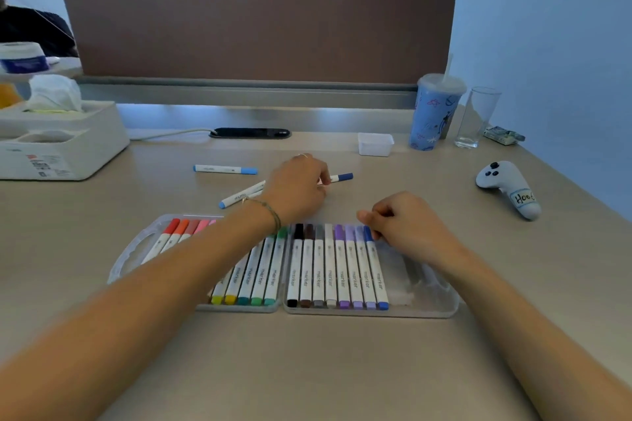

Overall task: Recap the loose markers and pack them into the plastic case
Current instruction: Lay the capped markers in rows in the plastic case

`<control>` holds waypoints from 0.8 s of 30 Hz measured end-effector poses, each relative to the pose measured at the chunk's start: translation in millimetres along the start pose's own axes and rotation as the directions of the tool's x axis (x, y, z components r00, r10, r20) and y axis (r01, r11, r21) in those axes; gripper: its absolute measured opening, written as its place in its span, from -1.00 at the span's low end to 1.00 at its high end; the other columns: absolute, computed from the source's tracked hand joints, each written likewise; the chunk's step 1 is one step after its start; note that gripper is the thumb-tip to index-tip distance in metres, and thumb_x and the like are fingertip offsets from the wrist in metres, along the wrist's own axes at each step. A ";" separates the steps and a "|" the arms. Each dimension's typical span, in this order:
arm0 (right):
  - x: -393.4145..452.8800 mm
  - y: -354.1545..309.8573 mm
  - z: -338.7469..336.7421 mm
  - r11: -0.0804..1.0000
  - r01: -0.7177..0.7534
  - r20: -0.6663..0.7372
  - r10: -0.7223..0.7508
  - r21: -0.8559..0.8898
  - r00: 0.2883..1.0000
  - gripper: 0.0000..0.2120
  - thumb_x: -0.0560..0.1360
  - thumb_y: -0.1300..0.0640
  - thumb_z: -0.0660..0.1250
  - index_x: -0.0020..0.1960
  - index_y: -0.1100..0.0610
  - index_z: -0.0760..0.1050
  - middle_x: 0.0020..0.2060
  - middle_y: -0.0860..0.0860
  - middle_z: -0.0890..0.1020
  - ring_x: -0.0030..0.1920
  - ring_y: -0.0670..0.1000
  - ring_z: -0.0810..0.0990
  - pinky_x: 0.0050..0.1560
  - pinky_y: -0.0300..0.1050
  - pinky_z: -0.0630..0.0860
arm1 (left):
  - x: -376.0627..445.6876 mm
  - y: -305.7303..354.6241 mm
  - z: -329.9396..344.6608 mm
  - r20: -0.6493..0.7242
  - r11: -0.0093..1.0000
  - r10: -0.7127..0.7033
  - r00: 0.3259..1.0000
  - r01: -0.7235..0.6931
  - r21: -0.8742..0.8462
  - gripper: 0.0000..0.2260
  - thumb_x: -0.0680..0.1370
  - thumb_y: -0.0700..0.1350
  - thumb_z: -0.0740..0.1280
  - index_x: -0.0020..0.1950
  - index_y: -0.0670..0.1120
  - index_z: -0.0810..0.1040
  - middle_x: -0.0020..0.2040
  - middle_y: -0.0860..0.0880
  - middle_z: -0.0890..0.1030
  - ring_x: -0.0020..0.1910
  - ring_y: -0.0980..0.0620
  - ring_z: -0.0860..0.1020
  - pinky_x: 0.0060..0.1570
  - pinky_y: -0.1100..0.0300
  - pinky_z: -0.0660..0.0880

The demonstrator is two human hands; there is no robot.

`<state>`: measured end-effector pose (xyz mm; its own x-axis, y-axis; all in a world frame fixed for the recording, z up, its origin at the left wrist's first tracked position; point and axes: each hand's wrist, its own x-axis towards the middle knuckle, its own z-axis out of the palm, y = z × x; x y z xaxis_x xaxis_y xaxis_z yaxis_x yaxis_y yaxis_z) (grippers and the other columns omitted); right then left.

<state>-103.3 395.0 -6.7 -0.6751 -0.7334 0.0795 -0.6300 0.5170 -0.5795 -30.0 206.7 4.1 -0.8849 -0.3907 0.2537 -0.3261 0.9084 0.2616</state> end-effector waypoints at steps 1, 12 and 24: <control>-0.9 1.1 2.4 1.000 0.020 -0.012 -0.020 0.002 1.000 -0.54 0.62 -0.09 0.31 -0.33 0.16 0.58 -0.35 0.16 0.63 -0.37 0.03 0.56 -0.23 -0.18 0.48 | 12.1 -1.7 5.3 -0.027 0.997 0.003 1.000 -0.001 0.073 -0.84 0.59 -0.10 0.33 0.15 0.01 0.62 0.11 0.00 0.56 0.07 -0.01 0.53 0.06 0.13 0.50; -2.7 4.1 0.3 0.997 0.066 -0.080 -0.069 -0.045 0.994 -0.60 0.62 -0.10 0.30 -0.31 0.06 0.54 -0.37 -0.01 0.59 -0.30 -0.09 0.55 -0.19 -0.27 0.43 | 66.8 5.9 35.5 0.086 0.909 0.035 0.996 -0.068 0.410 -0.92 0.63 -0.11 0.32 0.06 -0.08 0.57 0.02 -0.09 0.61 -0.04 -0.06 0.55 -0.04 0.11 0.50; 56.7 -70.7 0.8 0.982 0.189 0.043 -0.190 0.019 0.981 -0.76 0.62 0.02 0.35 -0.22 -0.03 0.63 -0.40 -0.10 0.60 -0.37 -0.14 0.56 -0.22 -0.26 0.46 | 15.9 -66.2 -40.7 -0.036 0.823 -0.223 0.974 0.168 -0.543 -0.89 0.61 -0.09 0.35 -0.05 -0.10 0.62 -0.20 -0.01 0.72 -0.20 0.10 0.66 -0.02 0.13 0.58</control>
<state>-96.7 316.5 38.1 -0.5259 -0.8367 0.1532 -0.7391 0.3603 -0.5691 -9.0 134.3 28.7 -0.7773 -0.5886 0.2222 -0.2367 0.6009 0.7635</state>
